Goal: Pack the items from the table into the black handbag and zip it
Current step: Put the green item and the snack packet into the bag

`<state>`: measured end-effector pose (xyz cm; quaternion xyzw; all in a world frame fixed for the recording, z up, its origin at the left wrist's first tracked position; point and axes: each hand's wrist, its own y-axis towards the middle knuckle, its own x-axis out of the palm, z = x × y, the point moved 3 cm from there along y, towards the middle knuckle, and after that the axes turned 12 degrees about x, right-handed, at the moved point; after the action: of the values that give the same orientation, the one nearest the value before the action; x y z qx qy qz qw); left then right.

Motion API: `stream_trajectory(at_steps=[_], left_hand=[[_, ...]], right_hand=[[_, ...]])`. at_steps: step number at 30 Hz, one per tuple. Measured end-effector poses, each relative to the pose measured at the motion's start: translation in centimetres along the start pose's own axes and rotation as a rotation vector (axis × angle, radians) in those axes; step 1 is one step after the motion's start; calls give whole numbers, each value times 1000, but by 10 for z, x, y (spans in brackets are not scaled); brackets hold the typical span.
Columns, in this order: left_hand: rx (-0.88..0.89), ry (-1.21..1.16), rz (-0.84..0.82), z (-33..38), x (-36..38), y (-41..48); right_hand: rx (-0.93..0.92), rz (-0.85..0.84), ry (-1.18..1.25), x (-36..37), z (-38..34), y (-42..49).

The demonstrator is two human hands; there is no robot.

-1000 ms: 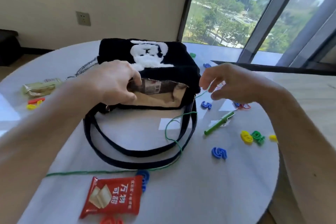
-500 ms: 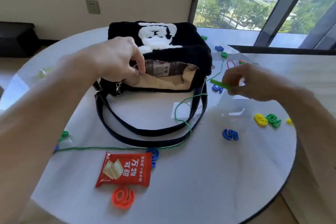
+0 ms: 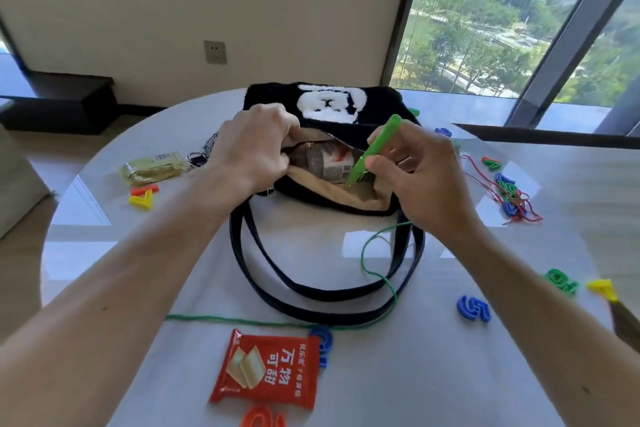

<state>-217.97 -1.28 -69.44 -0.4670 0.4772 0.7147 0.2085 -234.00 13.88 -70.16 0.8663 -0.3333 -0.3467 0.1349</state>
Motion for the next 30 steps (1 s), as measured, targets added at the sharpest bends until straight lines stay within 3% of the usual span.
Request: stream_trajectory(at_steps=[2, 5, 8, 10, 15, 20, 25, 27, 30], left_hand=[[29, -63, -27, 0, 0, 1], [97, -132, -127, 5, 2, 2], [140, -198, -173, 6, 1, 2], [163, -238, -197, 5, -1, 1], [156, -343, -297, -6, -10, -10], [-89, -295, -109, -46, -23, -19], [-404, 91, -191, -107, -13, -47], [-491, 128, -279, -124, -3, -62], [-512, 85, -329, -137, 10, -75]], right_hand=[[-85, 19, -152, 17, -2, 2], [-255, 44, -565, 47, -7, 10], [-296, -43, -917, 78, -4, 18], [-275, -82, -988, 87, -1, 19], [-145, -211, -947, 83, 4, 14], [-30, -320, -789, 57, -33, 1], [-129, -768, -446, 51, -98, -55], [-184, -936, -470, 52, -114, -81], [-268, -1046, -575, 59, -118, -112]])
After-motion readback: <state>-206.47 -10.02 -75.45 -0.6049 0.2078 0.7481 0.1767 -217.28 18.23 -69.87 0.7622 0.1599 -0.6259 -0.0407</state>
